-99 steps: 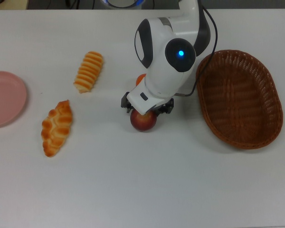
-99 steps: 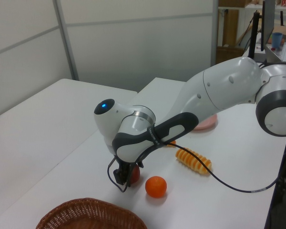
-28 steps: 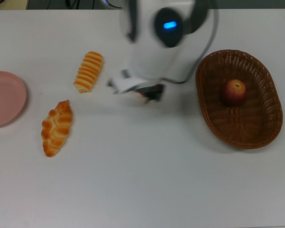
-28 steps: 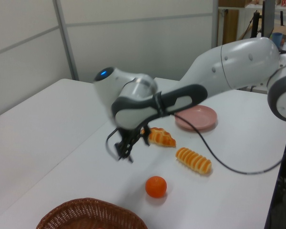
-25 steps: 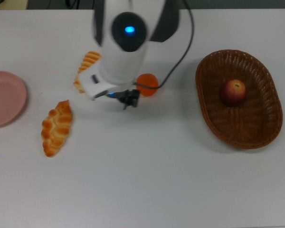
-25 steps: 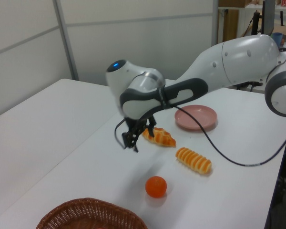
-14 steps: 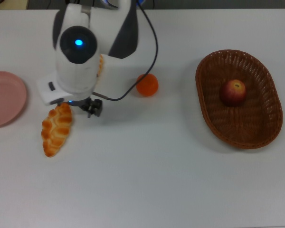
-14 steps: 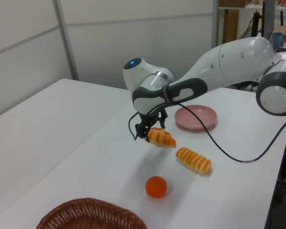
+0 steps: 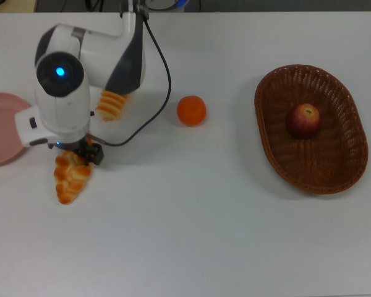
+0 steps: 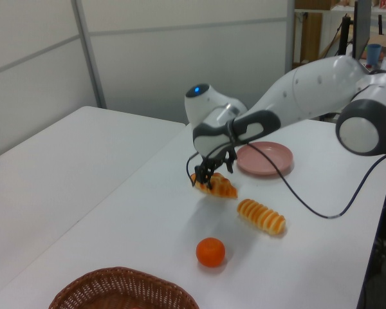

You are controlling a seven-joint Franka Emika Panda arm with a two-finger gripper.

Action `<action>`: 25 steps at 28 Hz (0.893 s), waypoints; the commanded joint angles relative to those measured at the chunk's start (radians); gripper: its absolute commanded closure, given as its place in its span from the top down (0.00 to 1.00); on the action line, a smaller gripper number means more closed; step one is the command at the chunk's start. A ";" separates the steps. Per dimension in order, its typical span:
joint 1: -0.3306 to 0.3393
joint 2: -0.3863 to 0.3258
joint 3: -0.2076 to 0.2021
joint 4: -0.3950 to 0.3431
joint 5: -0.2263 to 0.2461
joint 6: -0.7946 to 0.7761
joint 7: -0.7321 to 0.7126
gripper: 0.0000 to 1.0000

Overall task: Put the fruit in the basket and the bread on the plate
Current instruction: 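Lift the braided bread onto the pink plate and open the gripper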

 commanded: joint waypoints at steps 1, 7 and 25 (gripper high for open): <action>0.014 0.049 -0.008 -0.008 -0.016 0.050 -0.009 1.00; 0.006 0.052 -0.008 -0.007 -0.013 0.053 -0.012 0.70; -0.124 -0.072 -0.011 0.024 0.146 0.047 -0.019 0.00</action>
